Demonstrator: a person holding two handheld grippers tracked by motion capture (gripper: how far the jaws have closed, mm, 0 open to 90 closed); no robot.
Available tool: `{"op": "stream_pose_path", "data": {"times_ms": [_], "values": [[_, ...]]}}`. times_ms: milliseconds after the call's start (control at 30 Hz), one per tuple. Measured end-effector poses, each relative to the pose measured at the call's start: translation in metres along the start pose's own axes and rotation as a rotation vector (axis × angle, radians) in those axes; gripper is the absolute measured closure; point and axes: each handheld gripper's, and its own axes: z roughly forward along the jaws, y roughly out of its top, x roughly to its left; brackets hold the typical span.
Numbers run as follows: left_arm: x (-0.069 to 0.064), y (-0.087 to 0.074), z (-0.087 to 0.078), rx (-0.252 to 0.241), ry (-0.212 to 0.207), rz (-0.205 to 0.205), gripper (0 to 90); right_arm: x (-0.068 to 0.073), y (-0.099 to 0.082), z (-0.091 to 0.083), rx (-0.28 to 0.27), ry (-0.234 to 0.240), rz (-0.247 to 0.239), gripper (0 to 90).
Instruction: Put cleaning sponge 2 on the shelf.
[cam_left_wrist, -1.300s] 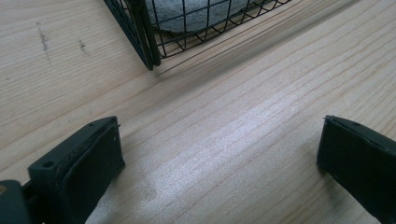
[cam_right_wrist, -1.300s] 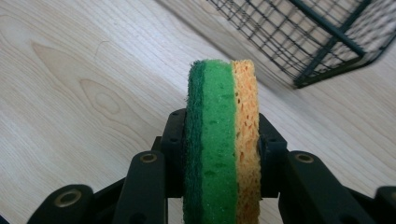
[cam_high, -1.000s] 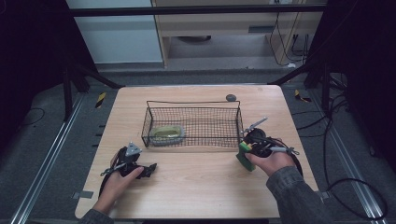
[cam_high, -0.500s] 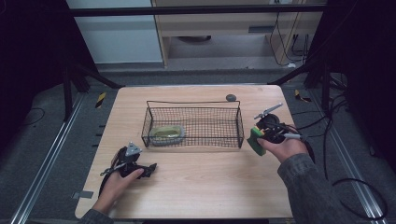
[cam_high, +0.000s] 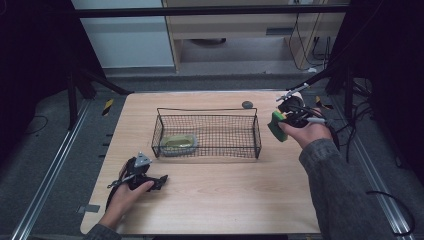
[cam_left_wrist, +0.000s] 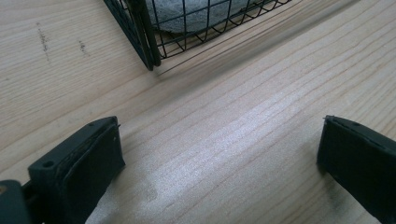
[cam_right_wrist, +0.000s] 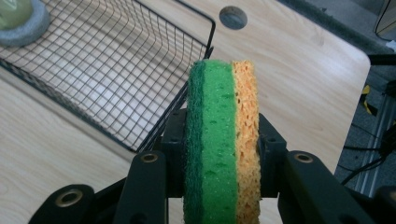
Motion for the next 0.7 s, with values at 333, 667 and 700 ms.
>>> {"op": "stream_pose_path", "data": {"times_ms": [333, 667, 700], "values": [[0.0, 0.0, 0.0, 0.0, -0.001, -0.002, 0.0, 0.0, 0.026, 0.005, -0.043, 0.001, -0.015, 64.5], [0.0, 0.0, -0.001, 0.002, 0.001, 0.004, 0.0, 0.006, 0.052, 0.005, -0.063, -0.012, -0.053, 64.6], [0.0, 0.0, -0.001, 0.001, 0.0, 0.005, 0.0, 0.006, 0.055, 0.005, -0.063, -0.009, -0.058, 64.6]]}}
